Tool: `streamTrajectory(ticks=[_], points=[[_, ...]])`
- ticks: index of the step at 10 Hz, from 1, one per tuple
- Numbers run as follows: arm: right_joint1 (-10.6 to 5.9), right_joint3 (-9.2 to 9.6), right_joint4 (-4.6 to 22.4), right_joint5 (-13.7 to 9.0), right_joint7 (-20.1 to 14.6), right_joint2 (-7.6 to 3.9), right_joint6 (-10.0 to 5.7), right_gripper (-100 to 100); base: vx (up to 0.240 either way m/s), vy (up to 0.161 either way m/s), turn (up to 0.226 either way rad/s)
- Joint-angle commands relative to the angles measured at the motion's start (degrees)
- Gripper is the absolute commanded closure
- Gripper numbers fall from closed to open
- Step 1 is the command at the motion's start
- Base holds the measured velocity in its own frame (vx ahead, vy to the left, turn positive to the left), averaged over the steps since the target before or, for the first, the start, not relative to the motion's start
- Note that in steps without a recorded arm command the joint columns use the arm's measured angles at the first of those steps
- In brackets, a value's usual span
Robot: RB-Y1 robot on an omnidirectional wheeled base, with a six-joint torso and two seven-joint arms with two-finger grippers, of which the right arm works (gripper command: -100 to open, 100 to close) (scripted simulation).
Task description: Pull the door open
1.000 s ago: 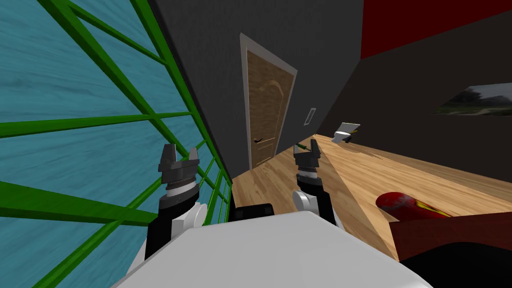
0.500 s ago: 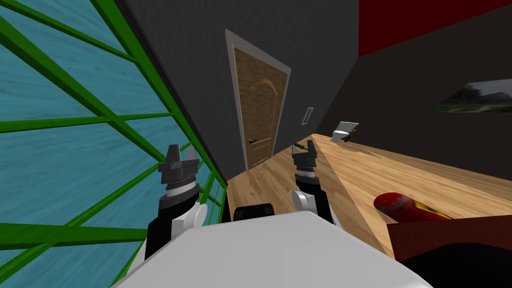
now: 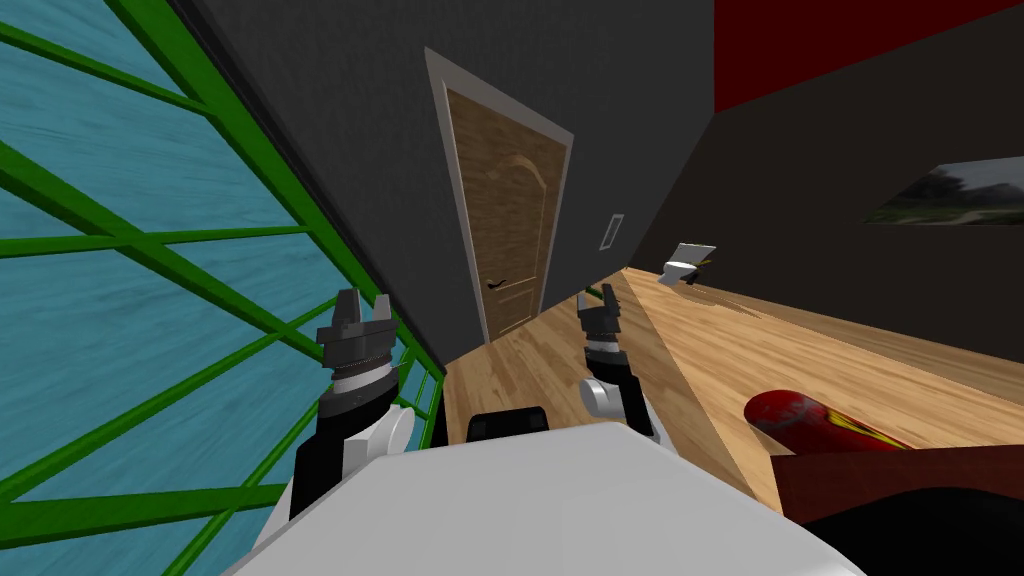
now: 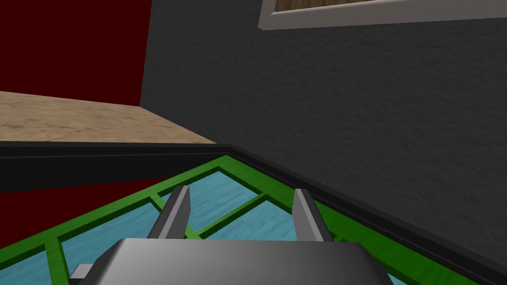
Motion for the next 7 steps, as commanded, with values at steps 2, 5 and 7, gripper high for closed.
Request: streamTrajectory(ticks=[2,5,7], points=[[-1.18,0.07,2.86,0.52,-0.45,-0.98,-0.62,-100,0.048,-0.135,0.008],[-2.54,0.12,5.81,1.07,-0.87,-1.74,-1.13,-100,0.044,-0.107,0.013],[-3.7,0.16,8.32,1.53,-1.22,-2.35,-1.56,-100,0.045,-0.075,0.017]])
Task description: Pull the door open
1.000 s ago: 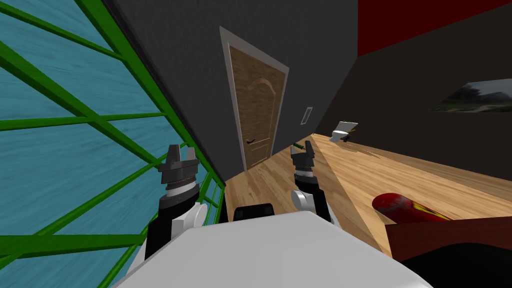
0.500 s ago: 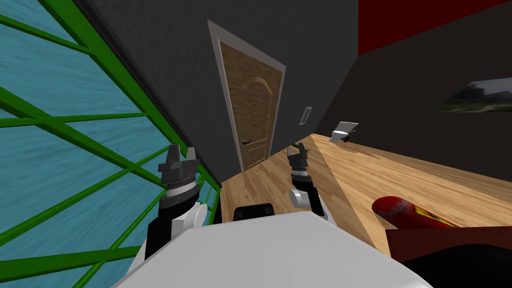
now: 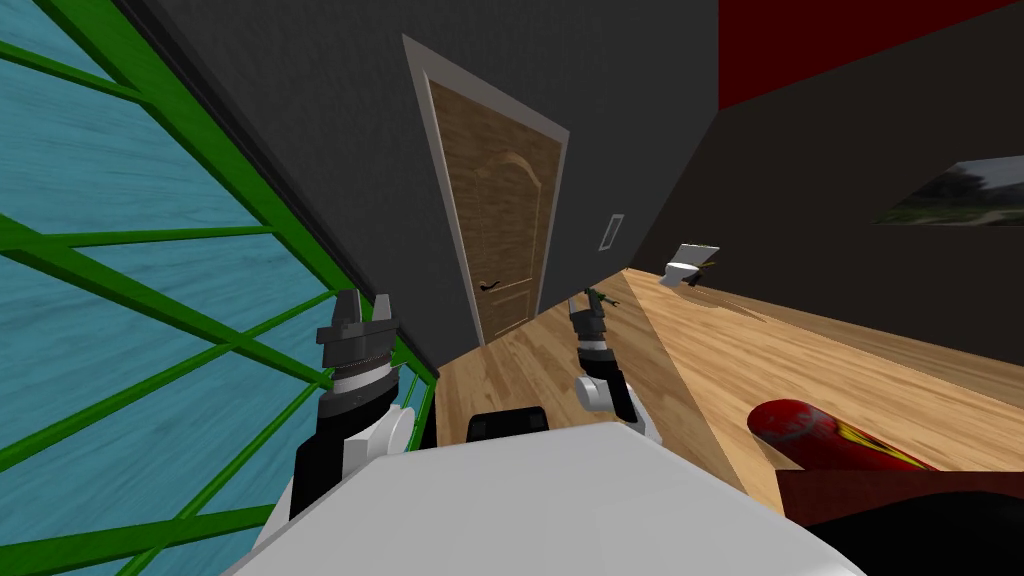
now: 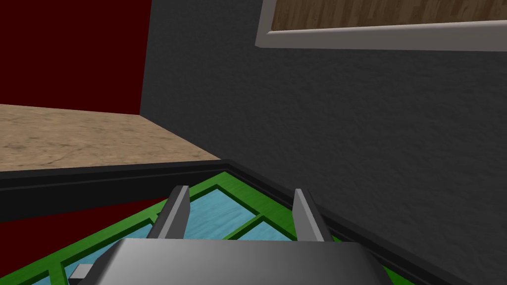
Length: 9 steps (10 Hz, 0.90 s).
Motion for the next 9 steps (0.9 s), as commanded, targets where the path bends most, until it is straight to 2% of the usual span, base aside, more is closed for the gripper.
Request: streamTrajectory(ticks=[1,4,9], points=[[-1.02,-0.2,2.13,0.25,-0.46,-0.68,-0.38,-100,0.05,-0.07,0.015],[-2.99,-0.12,6.39,1.04,-1.06,-1.52,-1.12,-100,0.045,-0.051,0.026],[-5.4,-0.03,11.58,2.0,-1.79,-2.46,-2.02,-100,0.038,-0.027,0.02]])
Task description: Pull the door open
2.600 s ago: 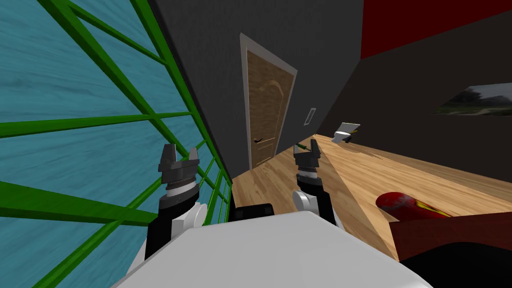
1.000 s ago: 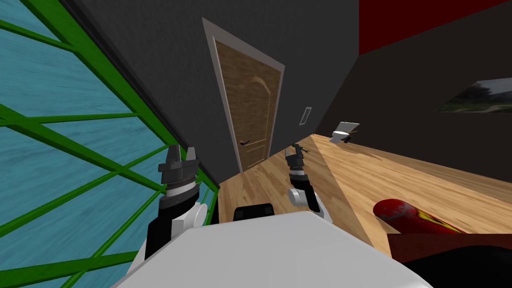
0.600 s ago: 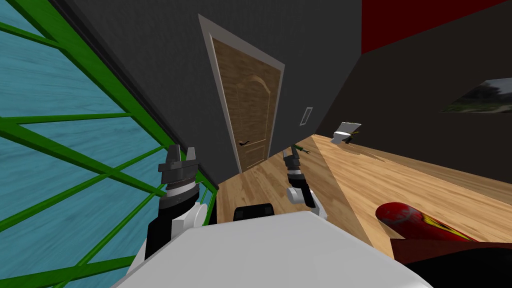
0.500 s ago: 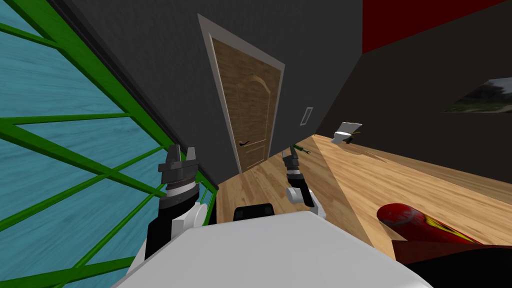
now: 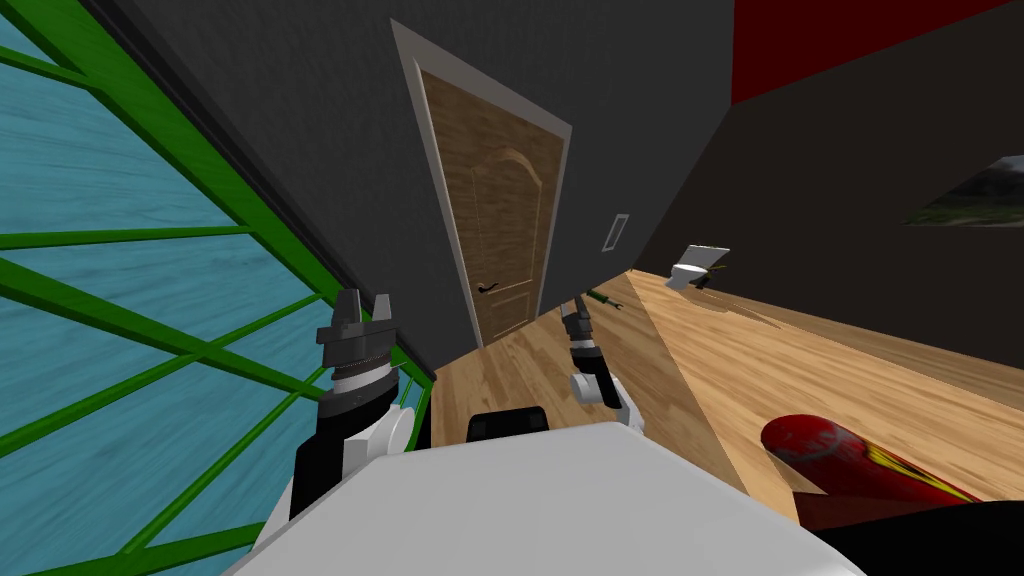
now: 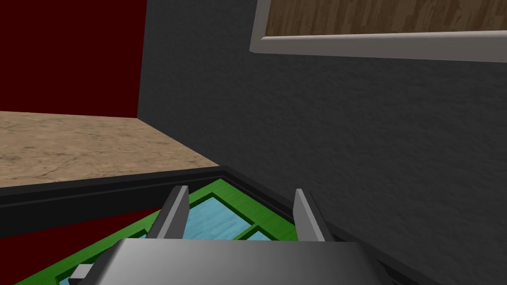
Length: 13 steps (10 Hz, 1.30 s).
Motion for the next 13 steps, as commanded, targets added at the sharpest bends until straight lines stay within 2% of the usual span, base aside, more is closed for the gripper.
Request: streamTrajectory(ticks=[1,13], points=[[-0.85,-0.05,1.82,0.27,-0.29,-0.33,-0.37,-100,0.034,-0.014,0.024],[-7.77,0.2,16.71,3.04,-2.41,-2.36,-3.01,-100,0.04,0.0,0.029]])
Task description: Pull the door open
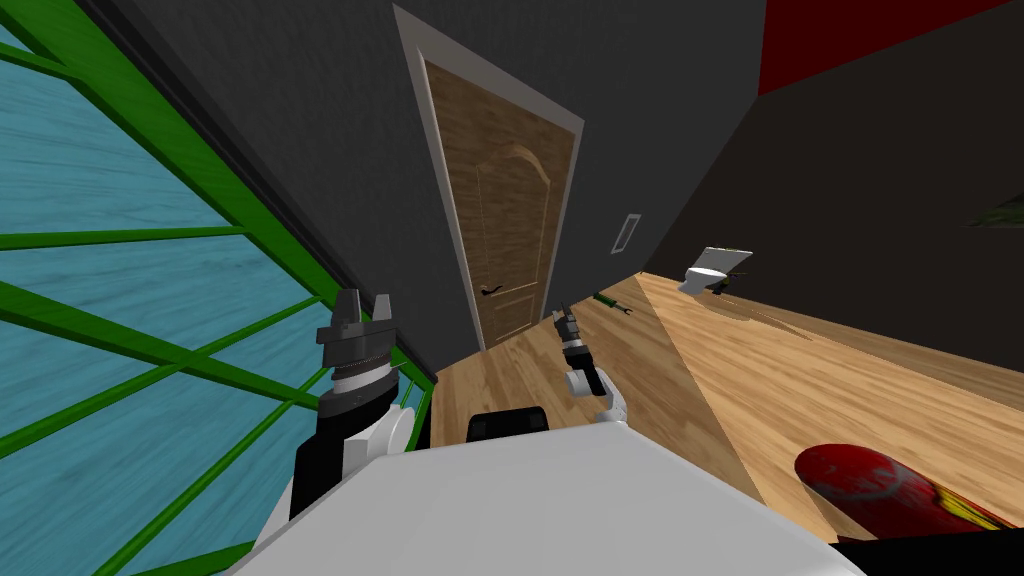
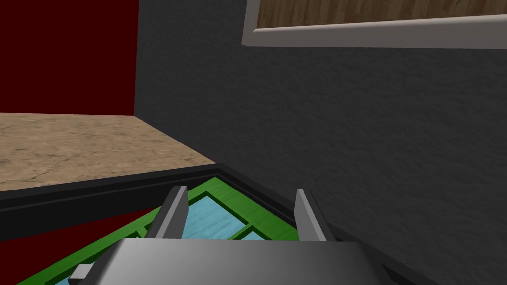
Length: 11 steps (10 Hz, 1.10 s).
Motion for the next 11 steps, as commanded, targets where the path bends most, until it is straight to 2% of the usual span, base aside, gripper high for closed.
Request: streamTrajectory(ticks=[1,2,7,9,11], points=[[-0.95,0.0,1.72,0.29,-0.2,-0.15,-0.2,-100,0.032,0.007,0.015],[-1.76,0.03,3.46,0.62,-0.45,-0.33,-0.51,-100,0.039,0.021,0.043],[-3.8,0.1,7.8,1.43,-1.08,-0.79,-1.3,-100,0.029,0.018,0.023],[-5.42,0.15,11.28,2.08,-1.57,-1.15,-1.94,-100,0.046,0.023,0.044],[-6.23,0.18,13.01,2.41,-1.82,-1.3,-2.26,-100,0.041,0.025,0.025]])
